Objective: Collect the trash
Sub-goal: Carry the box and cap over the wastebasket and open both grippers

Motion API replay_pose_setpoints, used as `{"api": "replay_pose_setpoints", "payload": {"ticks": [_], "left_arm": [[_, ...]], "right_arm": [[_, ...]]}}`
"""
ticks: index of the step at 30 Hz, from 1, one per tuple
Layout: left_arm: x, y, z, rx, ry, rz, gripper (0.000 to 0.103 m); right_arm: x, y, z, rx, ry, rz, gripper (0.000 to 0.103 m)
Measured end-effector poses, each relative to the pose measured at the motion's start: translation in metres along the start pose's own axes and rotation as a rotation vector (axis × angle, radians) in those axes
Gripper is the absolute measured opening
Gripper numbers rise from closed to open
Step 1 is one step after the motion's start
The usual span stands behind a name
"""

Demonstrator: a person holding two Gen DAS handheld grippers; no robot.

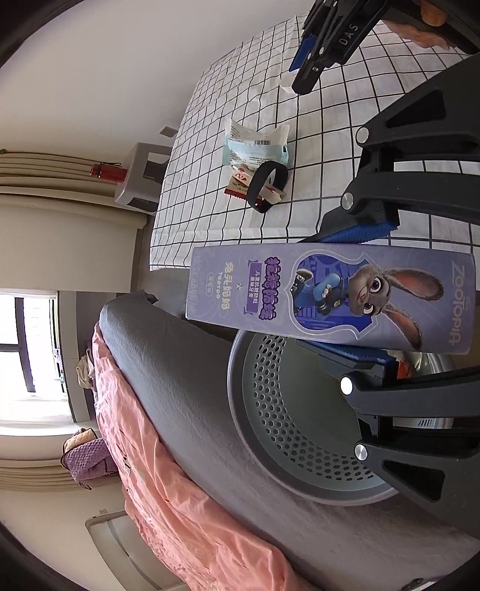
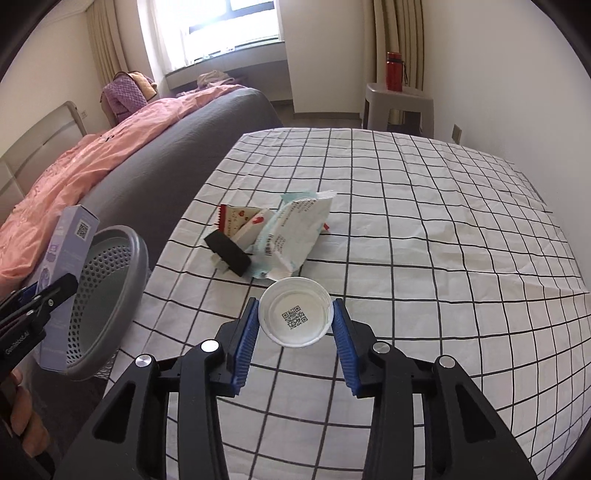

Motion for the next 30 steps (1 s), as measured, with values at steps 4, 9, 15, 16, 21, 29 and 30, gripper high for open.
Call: {"api": "replay_pose_setpoints", "payload": {"ticks": [4, 9, 15, 16, 21, 29, 30], "left_arm": [[-0.016, 0.011, 0.001, 0.007, 0.024, -0.032, 0.044], [-0.035, 0.02, -0.003, 0.013, 0.042, -0.088, 0.044], [-0.046, 0.014, -0.008, -0.002, 0.076, -0.135, 0.044], [-0.048, 0.013, -0.008, -0.007, 0.077, -0.14, 0.044], [-0.059, 0.005, -0.008, -0.019, 0.109, -0.157, 0.044], [-0.076, -0.011, -0.001, -0.048, 0.134, -0.181, 0.044], [-0.078, -0.013, 0.001, -0.053, 0.136, -0.185, 0.044]], "right_arm": [[-0.028, 0.013, -0.004, 0.016, 0.045, -0.055, 0.039], [-0.056, 0.023, -0.011, 0.037, 0.095, -0.135, 0.039], [-0.074, 0.017, -0.016, 0.02, 0.135, -0.209, 0.039], [-0.077, 0.015, -0.018, 0.016, 0.141, -0.22, 0.039], [-0.094, 0.008, -0.022, 0.002, 0.178, -0.277, 0.039], [-0.127, -0.005, -0.03, -0.013, 0.259, -0.347, 0.039], [-0.132, -0.007, -0.03, -0.016, 0.265, -0.357, 0.039]]}}
Point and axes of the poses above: each gripper's, at about its wrist camera, not at the fingertips, and y roughly against the way its jaws point, x to its right, z to its underside, the point moved 4 cm from there along -y, roughly the way its jaws point, and after that the axes turned 2 degrees about -y, right-handed, at the moved point
